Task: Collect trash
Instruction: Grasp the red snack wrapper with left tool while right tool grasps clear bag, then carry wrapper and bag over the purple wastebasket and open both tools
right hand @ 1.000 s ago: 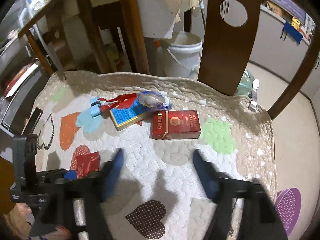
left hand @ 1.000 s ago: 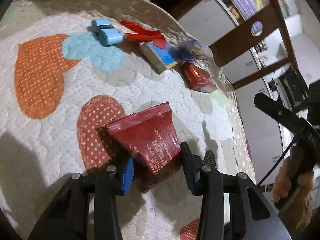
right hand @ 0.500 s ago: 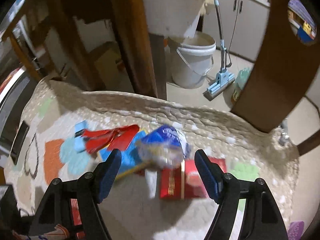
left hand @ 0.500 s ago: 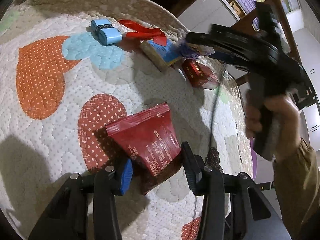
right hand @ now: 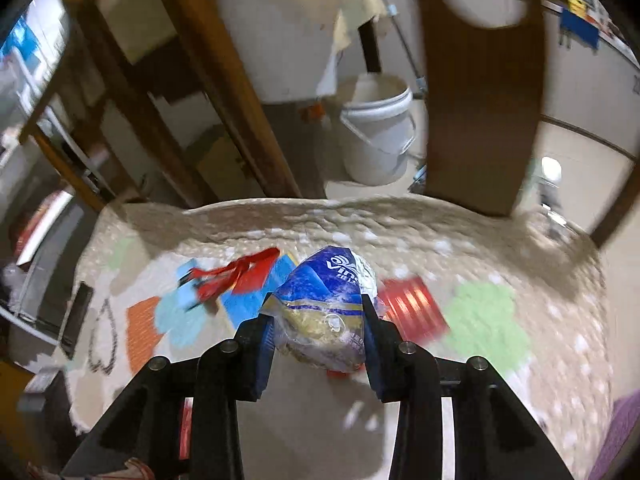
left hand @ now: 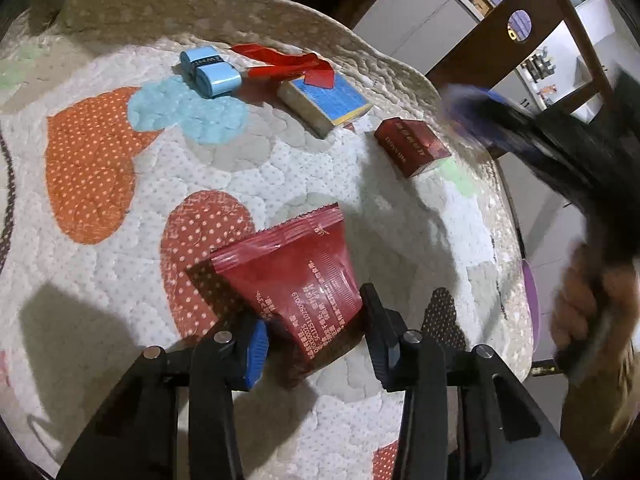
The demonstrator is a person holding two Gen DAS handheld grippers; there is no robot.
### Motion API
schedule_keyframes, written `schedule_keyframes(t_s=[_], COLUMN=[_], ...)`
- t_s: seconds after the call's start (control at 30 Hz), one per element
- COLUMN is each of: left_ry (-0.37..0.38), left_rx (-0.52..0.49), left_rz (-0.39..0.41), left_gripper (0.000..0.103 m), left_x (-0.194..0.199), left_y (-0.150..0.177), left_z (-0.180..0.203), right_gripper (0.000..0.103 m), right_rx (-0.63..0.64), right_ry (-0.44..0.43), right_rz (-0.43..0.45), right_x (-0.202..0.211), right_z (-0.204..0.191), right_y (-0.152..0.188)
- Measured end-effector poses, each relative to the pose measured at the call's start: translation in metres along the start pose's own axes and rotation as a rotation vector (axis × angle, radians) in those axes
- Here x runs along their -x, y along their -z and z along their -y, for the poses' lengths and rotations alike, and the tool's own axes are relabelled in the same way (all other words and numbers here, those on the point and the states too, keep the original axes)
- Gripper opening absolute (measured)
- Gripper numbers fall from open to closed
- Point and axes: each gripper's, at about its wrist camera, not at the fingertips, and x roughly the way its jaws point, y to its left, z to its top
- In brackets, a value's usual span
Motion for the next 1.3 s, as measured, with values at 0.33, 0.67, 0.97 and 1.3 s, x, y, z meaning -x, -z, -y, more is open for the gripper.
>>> schedule_keyframes(t_s=[0.33,0.67,0.97,1.3], left_ry=[-0.142,-0.212,-0.135,0.031], left_rx=[-0.085,-0.226,-0.389,-0.625], left_rz=[0.032,0.065,-0.005,-0.088], left_gripper=[0.04,0.04,0.04,0.04], left_x=[0.025,0.039,0.002,-0.067], left_y=[0.016,0.022,0.027,0.039], left_z=[0.021,0.084,0.173,0.321], right_gripper=[0.042,0.042,0.042,0.043], right_rx=[-0.127,-0.211,-0.423,-0.636], right_ry=[0.072,0.166,0.219,0.357], right_rz=[0.178,0.334,0.437,0.498], right_x=[0.115,0.168,0.197,0.233], right_z=[0.07,0.14,0.215,0.276], right_y=[0.1,0.155,0.192,0.229])
